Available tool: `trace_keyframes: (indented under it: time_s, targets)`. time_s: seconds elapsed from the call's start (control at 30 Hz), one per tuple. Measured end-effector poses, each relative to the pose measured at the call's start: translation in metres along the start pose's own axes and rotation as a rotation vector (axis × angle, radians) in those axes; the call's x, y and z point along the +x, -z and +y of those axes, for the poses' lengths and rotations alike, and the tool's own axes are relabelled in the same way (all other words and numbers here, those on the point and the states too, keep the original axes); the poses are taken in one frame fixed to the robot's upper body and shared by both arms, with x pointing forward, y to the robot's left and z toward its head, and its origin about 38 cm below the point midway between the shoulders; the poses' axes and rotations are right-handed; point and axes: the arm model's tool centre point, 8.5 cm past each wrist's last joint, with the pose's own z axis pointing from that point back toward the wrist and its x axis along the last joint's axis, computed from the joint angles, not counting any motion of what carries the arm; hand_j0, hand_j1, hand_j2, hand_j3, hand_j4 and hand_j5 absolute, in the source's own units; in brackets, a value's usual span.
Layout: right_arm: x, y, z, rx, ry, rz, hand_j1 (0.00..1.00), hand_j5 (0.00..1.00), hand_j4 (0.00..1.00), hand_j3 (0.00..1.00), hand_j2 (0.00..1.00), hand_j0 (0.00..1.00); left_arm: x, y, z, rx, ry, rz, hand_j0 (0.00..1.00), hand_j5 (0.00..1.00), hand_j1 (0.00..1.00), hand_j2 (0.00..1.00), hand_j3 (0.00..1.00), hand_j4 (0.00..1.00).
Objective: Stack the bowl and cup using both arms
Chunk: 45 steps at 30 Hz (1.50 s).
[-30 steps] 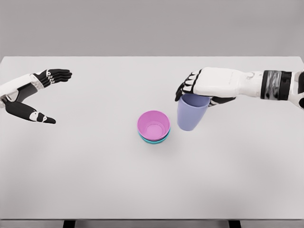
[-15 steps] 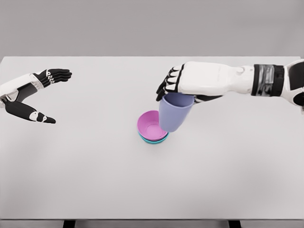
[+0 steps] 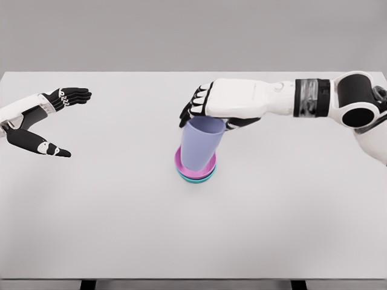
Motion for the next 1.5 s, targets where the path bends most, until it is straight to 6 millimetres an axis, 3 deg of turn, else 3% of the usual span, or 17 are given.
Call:
trace_keyframes:
  time_s: [0.67, 0.77, 0.93, 1.17, 1.23, 1.33, 1.47, 1.5]
  targets:
    - [-0.031, 0.02, 0.028, 0.066, 0.07, 0.063, 0.73, 0.73, 0.73, 0.73, 0.73, 0.73, 0.0, 0.0, 0.0, 0.001, -0.001, 0.0, 1.0, 1.0, 1.0, 1.0, 1.0, 1.0]
    - [-0.032, 0.023, 0.031, 0.073, 0.075, 0.063, 0.77, 0.77, 0.77, 0.77, 0.77, 0.77, 0.0, 0.0, 0.0, 0.001, -0.001, 0.0, 1.0, 1.0, 1.0, 1.0, 1.0, 1.0]
    - [-0.031, 0.025, 0.034, 0.088, 0.068, 0.063, 0.97, 0.97, 0.97, 0.97, 0.97, 0.97, 0.0, 0.0, 0.0, 0.0, 0.0, 0.0, 1.0, 1.0, 1.0, 1.0, 1.0, 1.0]
    - [-0.019, 0.026, 0.023, 0.079, 0.019, 0.037, 1.0, 1.0, 1.0, 1.0, 1.0, 1.0, 0.0, 0.0, 0.0, -0.001, 0.001, 0.001, 1.0, 1.0, 1.0, 1.0, 1.0, 1.0]
    - [-0.016, 0.017, 0.013, 0.058, -0.007, 0.042, 1.0, 1.0, 1.0, 1.0, 1.0, 1.0, 0.0, -0.001, 0.0, -0.001, 0.003, 0.003, 1.0, 1.0, 1.0, 1.0, 1.0, 1.0]
    - [-0.026, -0.014, 0.011, 0.037, -0.002, 0.108, 1.0, 1.0, 1.0, 1.0, 1.0, 1.0, -0.001, -0.002, -0.001, -0.005, 0.003, 0.008, 1.0, 1.0, 1.0, 1.0, 1.0, 1.0]
    - [-0.042, -0.08, 0.056, 0.06, 0.104, 0.263, 1.0, 1.0, 1.0, 1.0, 1.0, 1.0, -0.001, -0.001, -0.002, -0.009, 0.007, 0.007, 1.0, 1.0, 1.0, 1.0, 1.0, 1.0]
    - [-0.046, -0.101, 0.056, 0.057, 0.108, 0.31, 1.0, 1.0, 1.0, 1.0, 1.0, 1.0, -0.001, -0.001, -0.002, -0.01, 0.009, 0.008, 1.0, 1.0, 1.0, 1.0, 1.0, 1.0]
